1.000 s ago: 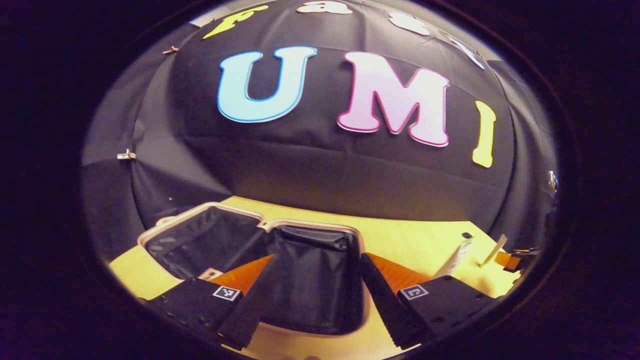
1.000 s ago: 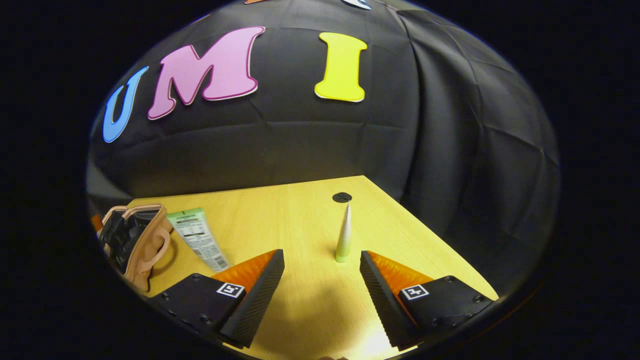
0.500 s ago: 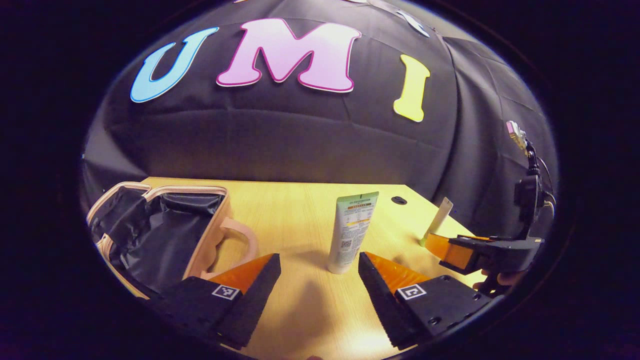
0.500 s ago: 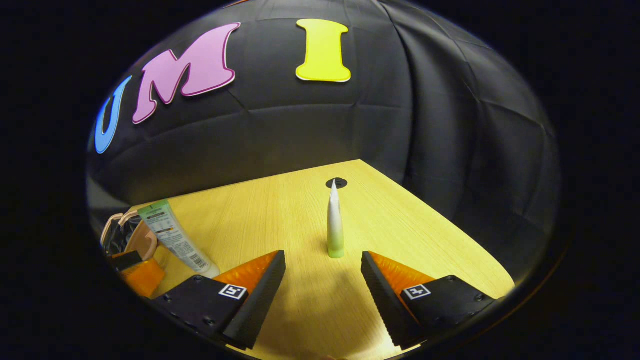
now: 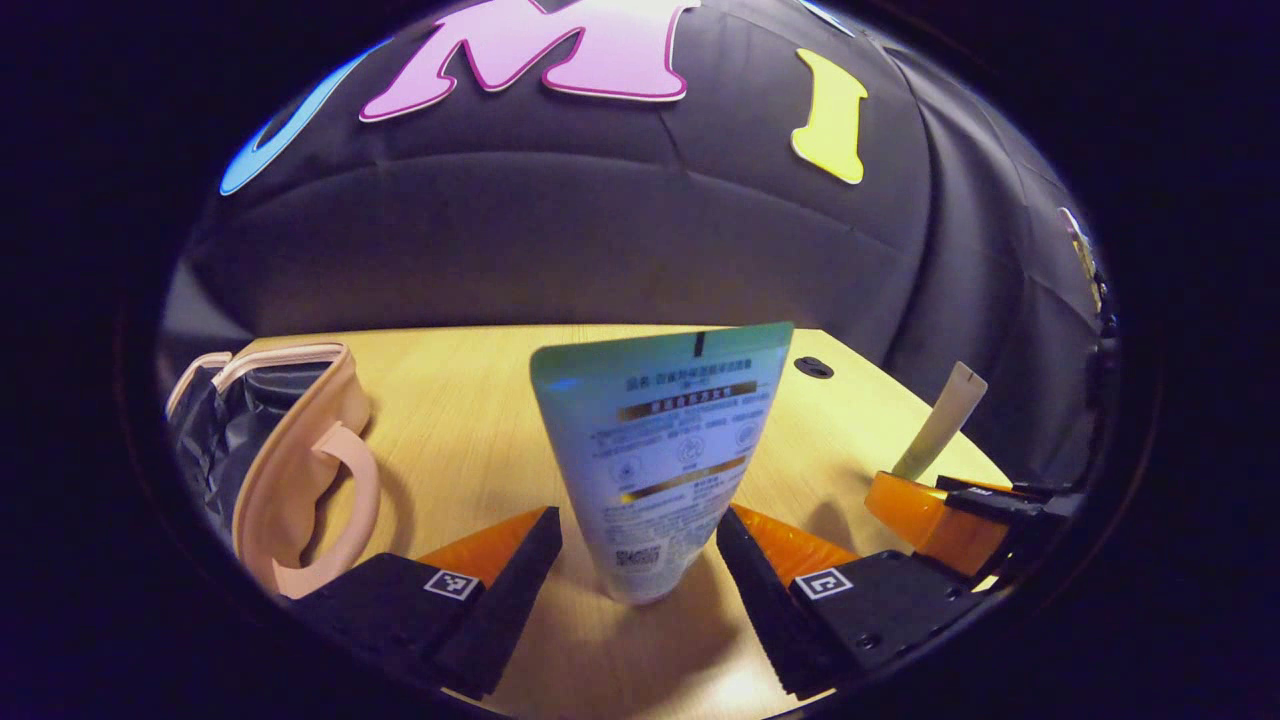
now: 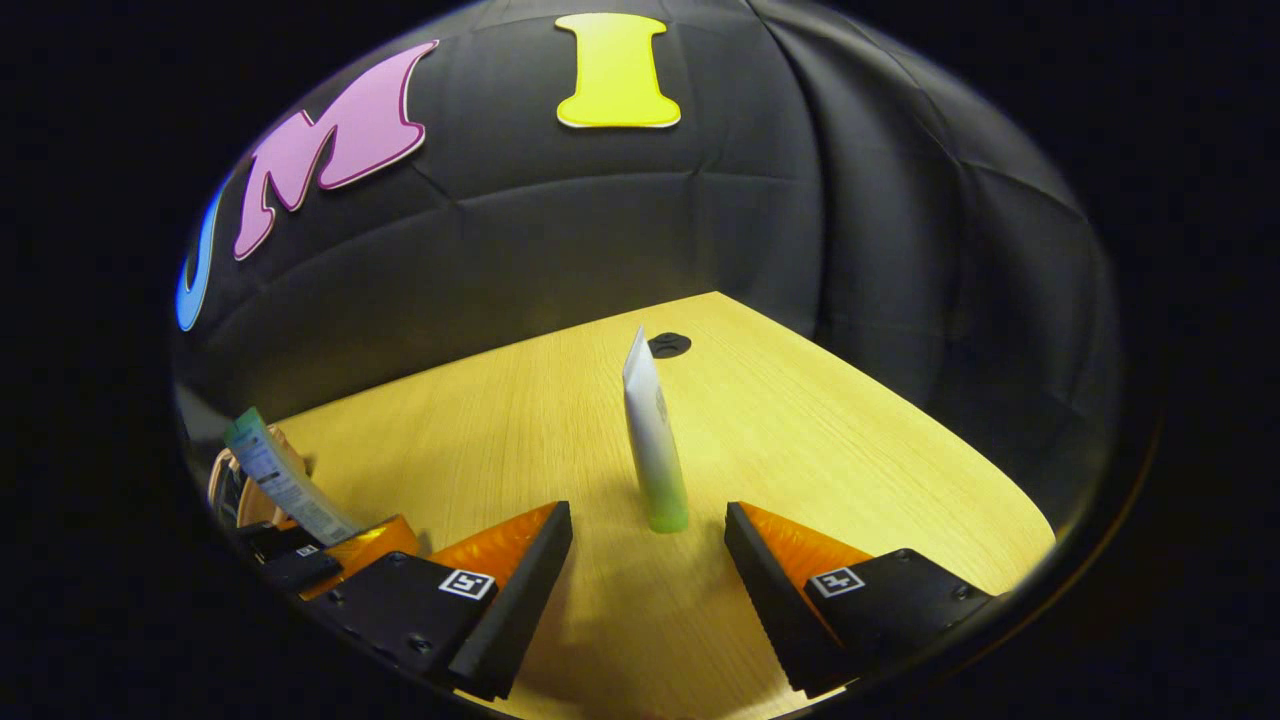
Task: First open the suitcase, pack the skin care products into it, and then close the suitcase.
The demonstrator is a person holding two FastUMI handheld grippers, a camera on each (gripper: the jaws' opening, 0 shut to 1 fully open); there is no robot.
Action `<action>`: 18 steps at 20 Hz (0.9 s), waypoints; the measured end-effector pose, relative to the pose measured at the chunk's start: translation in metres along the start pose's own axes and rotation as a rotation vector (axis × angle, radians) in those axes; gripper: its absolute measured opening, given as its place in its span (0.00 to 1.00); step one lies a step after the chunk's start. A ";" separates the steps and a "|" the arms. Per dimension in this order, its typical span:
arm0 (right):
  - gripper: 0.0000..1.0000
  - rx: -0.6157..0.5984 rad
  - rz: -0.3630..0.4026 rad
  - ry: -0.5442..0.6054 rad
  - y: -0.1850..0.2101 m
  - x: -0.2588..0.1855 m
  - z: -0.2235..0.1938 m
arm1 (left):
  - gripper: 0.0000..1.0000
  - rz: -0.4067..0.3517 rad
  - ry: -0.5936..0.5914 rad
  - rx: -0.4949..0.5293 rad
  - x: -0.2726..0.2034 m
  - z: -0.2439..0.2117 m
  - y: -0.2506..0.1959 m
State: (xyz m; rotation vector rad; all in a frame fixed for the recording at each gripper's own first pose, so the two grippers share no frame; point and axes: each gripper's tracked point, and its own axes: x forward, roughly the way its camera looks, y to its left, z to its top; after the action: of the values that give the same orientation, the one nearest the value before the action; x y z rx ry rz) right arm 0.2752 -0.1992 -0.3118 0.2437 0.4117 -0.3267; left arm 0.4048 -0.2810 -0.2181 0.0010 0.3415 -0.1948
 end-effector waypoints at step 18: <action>0.98 -0.036 -0.035 -0.050 -0.005 0.048 0.025 | 0.49 0.034 0.035 0.031 0.017 0.001 0.000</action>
State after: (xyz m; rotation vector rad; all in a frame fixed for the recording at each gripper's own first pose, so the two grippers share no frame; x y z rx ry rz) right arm 0.3240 -0.2238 -0.3108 0.1930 0.3727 -0.3584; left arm 0.4203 -0.2845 -0.2231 0.0413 0.3728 -0.1662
